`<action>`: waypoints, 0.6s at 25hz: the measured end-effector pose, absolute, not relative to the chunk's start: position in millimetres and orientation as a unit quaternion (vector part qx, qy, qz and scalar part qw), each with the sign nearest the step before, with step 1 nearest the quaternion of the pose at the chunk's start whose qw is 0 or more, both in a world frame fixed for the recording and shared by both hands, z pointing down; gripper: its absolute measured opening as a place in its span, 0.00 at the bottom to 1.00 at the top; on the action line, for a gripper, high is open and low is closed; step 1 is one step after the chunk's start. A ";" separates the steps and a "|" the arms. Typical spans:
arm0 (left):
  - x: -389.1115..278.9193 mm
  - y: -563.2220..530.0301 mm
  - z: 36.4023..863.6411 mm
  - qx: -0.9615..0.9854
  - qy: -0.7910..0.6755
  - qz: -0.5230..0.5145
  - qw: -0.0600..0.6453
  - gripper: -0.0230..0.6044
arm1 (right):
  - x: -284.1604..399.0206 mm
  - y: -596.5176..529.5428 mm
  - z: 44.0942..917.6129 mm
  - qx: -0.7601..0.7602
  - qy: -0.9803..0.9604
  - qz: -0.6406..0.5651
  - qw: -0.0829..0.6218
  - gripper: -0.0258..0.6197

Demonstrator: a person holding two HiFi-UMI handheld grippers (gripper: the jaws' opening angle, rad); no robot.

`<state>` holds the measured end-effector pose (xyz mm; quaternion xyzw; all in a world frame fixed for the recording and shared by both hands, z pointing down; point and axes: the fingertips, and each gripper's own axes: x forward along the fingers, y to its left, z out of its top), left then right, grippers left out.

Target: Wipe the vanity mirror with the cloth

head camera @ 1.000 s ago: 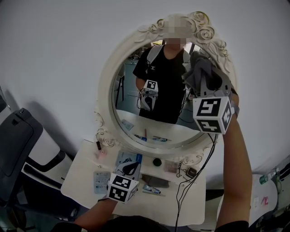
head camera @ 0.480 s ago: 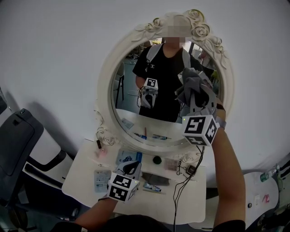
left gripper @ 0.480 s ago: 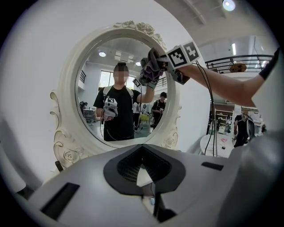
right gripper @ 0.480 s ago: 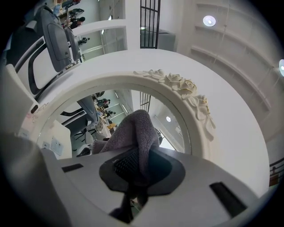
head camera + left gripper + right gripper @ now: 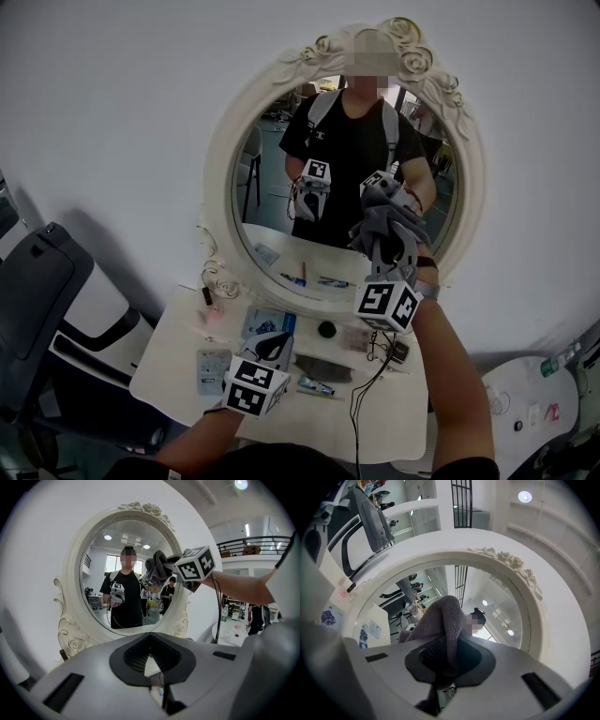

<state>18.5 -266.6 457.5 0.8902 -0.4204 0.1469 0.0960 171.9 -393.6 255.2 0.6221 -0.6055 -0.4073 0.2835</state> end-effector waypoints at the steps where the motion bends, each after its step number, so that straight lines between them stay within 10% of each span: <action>1: 18.2 -266.5 457.7 0.890 -0.421 0.147 0.096 0.05 | 171.1 -393.8 263.9 0.620 -0.608 -0.406 0.287 0.10; 15: 20.1 -266.0 462.1 0.888 -0.422 0.156 0.097 0.05 | 175.1 -397.5 395.1 0.563 -0.642 -0.341 0.393 0.10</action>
